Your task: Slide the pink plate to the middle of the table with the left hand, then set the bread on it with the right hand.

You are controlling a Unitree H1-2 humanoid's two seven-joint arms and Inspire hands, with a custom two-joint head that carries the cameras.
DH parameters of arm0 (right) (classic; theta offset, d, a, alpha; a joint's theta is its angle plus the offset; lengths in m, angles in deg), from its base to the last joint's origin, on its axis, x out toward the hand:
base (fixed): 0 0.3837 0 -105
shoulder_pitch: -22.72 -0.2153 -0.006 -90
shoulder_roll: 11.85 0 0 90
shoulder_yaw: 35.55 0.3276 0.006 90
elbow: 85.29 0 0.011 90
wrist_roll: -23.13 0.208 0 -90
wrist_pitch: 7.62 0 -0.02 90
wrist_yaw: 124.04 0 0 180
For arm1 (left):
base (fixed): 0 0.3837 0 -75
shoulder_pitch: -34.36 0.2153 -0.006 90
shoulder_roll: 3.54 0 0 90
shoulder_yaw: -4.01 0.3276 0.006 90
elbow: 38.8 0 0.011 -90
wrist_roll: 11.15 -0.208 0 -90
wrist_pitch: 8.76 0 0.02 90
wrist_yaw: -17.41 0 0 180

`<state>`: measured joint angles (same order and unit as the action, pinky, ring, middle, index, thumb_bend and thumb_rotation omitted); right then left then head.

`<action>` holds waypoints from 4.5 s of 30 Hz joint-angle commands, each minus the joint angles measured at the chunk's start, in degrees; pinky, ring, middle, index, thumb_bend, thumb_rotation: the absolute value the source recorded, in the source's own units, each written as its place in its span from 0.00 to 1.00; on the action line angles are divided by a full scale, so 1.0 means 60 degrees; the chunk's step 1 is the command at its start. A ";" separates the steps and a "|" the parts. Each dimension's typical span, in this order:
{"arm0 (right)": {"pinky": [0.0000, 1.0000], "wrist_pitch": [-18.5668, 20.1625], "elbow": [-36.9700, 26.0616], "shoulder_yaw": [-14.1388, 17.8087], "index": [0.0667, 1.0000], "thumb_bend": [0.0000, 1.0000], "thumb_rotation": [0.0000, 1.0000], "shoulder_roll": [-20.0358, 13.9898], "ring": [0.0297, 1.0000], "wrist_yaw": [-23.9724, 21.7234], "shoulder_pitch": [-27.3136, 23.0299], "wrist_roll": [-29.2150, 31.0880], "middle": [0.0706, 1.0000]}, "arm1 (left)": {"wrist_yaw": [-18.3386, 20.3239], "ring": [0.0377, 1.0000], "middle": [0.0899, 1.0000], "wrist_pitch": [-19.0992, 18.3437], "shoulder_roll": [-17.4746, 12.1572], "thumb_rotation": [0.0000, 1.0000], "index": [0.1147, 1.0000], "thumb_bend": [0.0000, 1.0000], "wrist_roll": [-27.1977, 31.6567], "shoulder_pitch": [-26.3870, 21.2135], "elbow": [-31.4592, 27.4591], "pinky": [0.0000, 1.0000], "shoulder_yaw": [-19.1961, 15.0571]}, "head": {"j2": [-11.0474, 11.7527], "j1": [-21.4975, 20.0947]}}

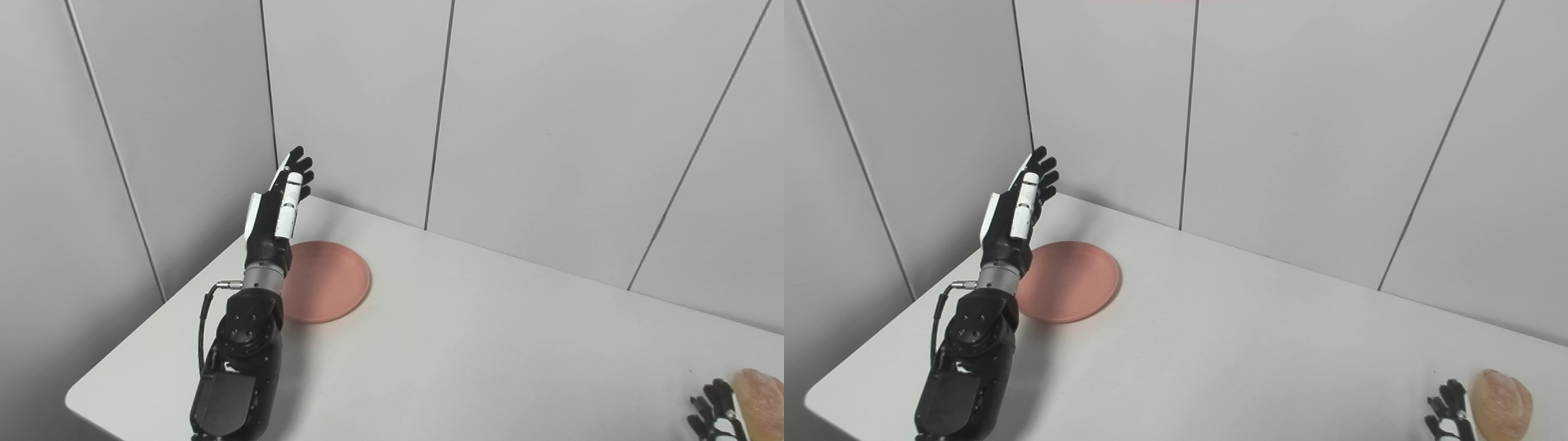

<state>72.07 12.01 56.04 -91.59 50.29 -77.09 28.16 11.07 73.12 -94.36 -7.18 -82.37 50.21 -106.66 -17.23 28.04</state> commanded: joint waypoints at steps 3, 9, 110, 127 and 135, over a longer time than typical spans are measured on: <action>0.98 -0.0087 0.0436 0.0026 1.00 0.25 1.00 0.0086 0.99 -0.0043 0.0293 0.0155 1.00 | -0.0173 0.92 0.91 0.0252 -0.0484 1.00 0.89 0.38 0.0231 -0.0511 0.0042 0.95 -0.0304 | -0.0016 0.0036; 0.97 -0.0060 0.0422 0.0043 1.00 0.26 1.00 0.0049 0.98 -0.0059 0.0313 0.0180 1.00 | -0.0220 0.91 0.90 0.0220 -0.0730 1.00 0.88 0.36 0.0557 -0.0526 0.0323 0.93 -0.0692 | -0.0012 0.0111; 0.93 0.0251 0.0015 0.0014 0.97 0.32 1.00 0.0000 0.96 -0.0098 0.0476 0.0114 0.97 | 0.0571 0.92 0.93 0.1689 -0.0568 1.00 0.92 0.29 0.3444 -0.0157 0.4975 0.93 -0.1277 | -0.0369 0.0188; 0.93 0.0208 -0.0122 -0.0051 0.96 0.37 1.00 0.0073 0.95 -0.0082 0.0533 -0.0037 0.97 | 0.1380 0.95 0.95 0.1296 -0.0329 1.00 0.92 0.27 0.3949 -0.0542 0.5469 1.00 -0.0771 | -0.0540 -0.0125; 0.96 0.0211 -0.0218 -0.0090 0.97 0.34 1.00 0.0113 0.97 -0.0063 0.0578 -0.0119 0.98 | 0.1733 0.95 0.96 0.0680 -0.0306 1.00 0.95 0.31 0.4173 -0.0528 0.5353 0.97 -0.0539 | -0.0637 -0.0347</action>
<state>73.49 10.07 55.86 -91.59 49.69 -75.88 27.36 20.97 79.68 -96.53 17.68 -84.63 81.86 -110.50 -20.83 26.28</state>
